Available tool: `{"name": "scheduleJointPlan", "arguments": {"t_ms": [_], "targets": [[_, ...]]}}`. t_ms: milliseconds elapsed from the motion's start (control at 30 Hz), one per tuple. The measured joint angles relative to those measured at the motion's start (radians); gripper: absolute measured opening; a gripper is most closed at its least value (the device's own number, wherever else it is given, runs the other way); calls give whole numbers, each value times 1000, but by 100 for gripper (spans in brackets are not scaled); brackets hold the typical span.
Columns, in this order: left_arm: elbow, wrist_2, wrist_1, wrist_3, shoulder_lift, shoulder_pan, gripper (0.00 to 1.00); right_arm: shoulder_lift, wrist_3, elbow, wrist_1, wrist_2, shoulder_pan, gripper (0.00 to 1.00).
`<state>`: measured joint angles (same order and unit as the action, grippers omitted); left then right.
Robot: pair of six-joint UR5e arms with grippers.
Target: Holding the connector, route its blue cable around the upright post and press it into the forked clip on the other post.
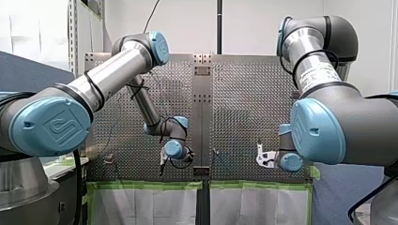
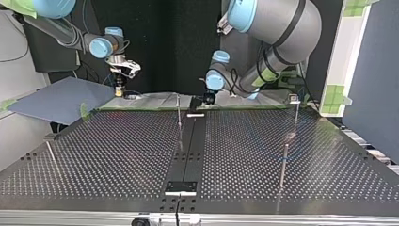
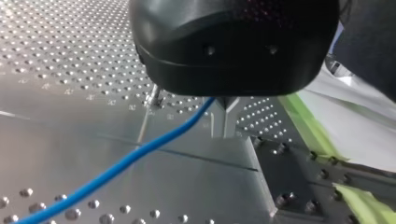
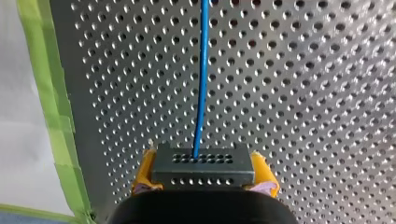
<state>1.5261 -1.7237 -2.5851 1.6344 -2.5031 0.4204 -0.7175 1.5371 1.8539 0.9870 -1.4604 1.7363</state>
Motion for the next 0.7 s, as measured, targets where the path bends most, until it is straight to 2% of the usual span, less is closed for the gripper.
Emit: {"name": "scheduleJointPlan", "arguments": {"t_ms": [267, 700], "targets": [[-17, 10, -14, 10, 0, -13, 0, 2, 5, -7, 0, -6, -16, 56], [-33, 2, -19, 11, -1, -21, 0, 4, 6, -12, 3, -6, -23, 56]]}}
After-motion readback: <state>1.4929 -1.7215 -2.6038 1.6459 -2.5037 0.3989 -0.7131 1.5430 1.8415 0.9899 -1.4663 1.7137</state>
